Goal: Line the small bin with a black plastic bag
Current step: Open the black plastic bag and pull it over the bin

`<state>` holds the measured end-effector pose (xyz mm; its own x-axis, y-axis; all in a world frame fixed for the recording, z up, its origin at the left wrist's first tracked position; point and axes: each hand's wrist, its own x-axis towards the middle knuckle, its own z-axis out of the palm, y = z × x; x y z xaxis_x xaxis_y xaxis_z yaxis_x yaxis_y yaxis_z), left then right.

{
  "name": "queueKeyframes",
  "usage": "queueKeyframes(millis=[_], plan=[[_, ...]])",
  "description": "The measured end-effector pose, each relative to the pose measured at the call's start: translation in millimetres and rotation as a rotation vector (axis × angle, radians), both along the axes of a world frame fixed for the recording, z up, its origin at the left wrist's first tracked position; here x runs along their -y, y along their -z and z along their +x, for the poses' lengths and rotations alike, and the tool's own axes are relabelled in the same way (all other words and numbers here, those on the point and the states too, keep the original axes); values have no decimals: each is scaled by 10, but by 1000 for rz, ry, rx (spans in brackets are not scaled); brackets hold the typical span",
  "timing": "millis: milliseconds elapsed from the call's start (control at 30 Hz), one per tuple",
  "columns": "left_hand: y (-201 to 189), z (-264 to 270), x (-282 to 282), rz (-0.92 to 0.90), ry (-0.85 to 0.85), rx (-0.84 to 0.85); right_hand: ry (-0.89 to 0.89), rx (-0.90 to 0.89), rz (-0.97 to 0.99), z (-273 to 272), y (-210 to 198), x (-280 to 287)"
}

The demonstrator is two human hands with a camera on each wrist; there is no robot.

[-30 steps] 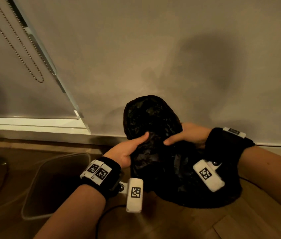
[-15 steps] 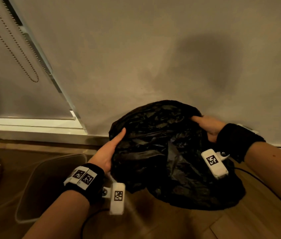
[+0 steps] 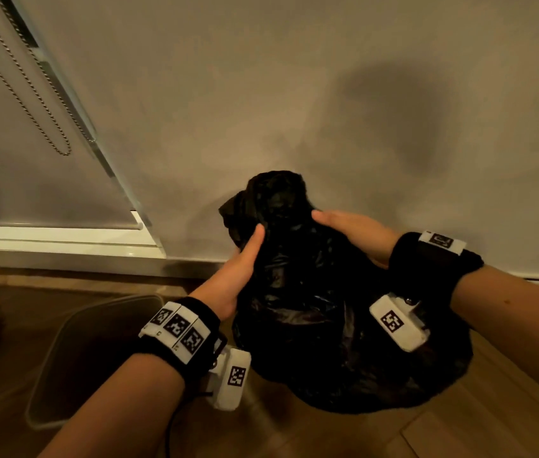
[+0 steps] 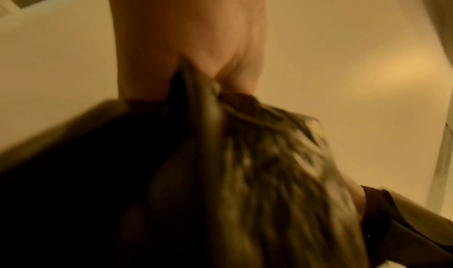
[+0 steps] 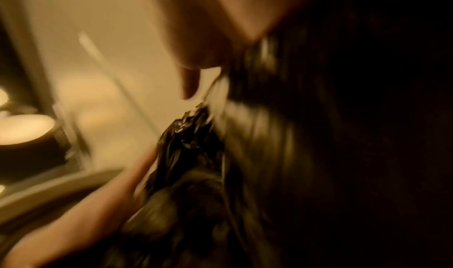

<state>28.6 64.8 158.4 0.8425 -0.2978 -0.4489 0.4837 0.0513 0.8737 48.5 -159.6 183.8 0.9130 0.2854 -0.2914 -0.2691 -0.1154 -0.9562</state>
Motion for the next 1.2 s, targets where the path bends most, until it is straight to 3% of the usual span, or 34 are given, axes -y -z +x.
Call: queueKeyframes(millis=[67,167,333,433,533,633,700,767,900,1033,1133,1200], plan=[[-62,-73,143,-41,42,45,-127,-96,-20,-92,10,-157],[-73,-124,258,-3,-60,60,-229,-104,-101,-175,-7,-248],[-19,-104,128,-114,-143,24,-102,259,-363,-208,-20,-164],[-69,-163,100,-193,-49,21,-147,141,-333,-222,141,-152],[-52,-78,-106,-192,-183,-80,141,-5,-180,-55,226,140],[32,9,-428,-4,-352,-167,383,-69,92,53,167,504],[74,-14,-538,313,-274,-100,404,-106,149,41,109,575],[76,-46,-589,515,-122,44,327,-159,113,26,67,547],[-183,-5,-565,534,-90,377,79,-211,-64,66,13,380],[-300,11,-92,809,277,652,-133,-103,-263,106,-83,38],[-232,11,151,913,445,607,-116,99,-416,145,-135,-135],[-197,42,160,854,358,539,2,319,-571,106,-197,-128]])
